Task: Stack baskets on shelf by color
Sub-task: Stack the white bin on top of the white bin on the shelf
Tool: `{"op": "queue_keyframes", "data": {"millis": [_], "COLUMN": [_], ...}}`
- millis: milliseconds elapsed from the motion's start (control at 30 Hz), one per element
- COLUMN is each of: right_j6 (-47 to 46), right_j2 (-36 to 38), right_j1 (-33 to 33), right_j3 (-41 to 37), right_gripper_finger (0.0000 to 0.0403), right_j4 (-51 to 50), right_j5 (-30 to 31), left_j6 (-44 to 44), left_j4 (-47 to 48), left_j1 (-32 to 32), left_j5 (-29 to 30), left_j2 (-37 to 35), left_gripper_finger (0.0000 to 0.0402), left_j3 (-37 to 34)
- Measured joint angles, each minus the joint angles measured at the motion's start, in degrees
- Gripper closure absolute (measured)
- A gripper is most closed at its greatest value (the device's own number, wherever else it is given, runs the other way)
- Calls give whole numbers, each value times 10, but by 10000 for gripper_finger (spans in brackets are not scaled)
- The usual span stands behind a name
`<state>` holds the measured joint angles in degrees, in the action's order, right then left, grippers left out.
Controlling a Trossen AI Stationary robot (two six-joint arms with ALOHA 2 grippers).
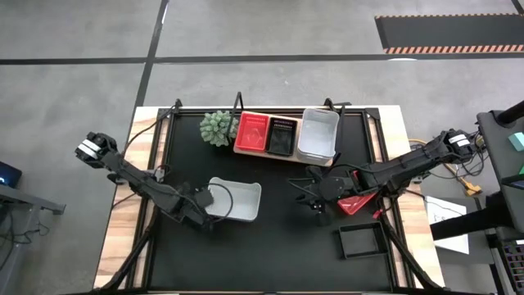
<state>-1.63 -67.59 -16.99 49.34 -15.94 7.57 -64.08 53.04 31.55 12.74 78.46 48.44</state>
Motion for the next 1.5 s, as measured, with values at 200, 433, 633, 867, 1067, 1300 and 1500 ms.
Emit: {"op": "queue_keyframes", "data": {"millis": [200, 433, 633, 867, 1067, 1300, 1500], "right_j6": [2, 2, 2, 15, 57, 117, 176], "right_j2": [0, 0, 0, 0, -21, -95, -184], "right_j1": [0, 0, 0, 0, 8, 35, 70], "right_j3": [0, -2, -4, -11, -11, 64, 168], "right_gripper_finger": [360, 360, 360, 360, 335, 249, 197], "right_j4": [0, 0, 0, 36, 112, 92, 28], "right_j5": [0, 0, 0, 0, -5, -36, -135], "left_j6": [75, 43, -40, 29, 314, 756, 885], "left_j4": [-158, -34, 20, -66, -252, -461, -553], "left_j1": [0, -8, -7, -7, -6, -9, -15], "left_j5": [-80, 12, 57, 61, 91, 227, 377], "left_j2": [-24, -24, -30, -31, -49, -101, -143], "left_gripper_finger": [401, 401, 401, 402, 402, 402, 402], "left_j3": [4, 3, 4, 4, 27, 34, 4]}}
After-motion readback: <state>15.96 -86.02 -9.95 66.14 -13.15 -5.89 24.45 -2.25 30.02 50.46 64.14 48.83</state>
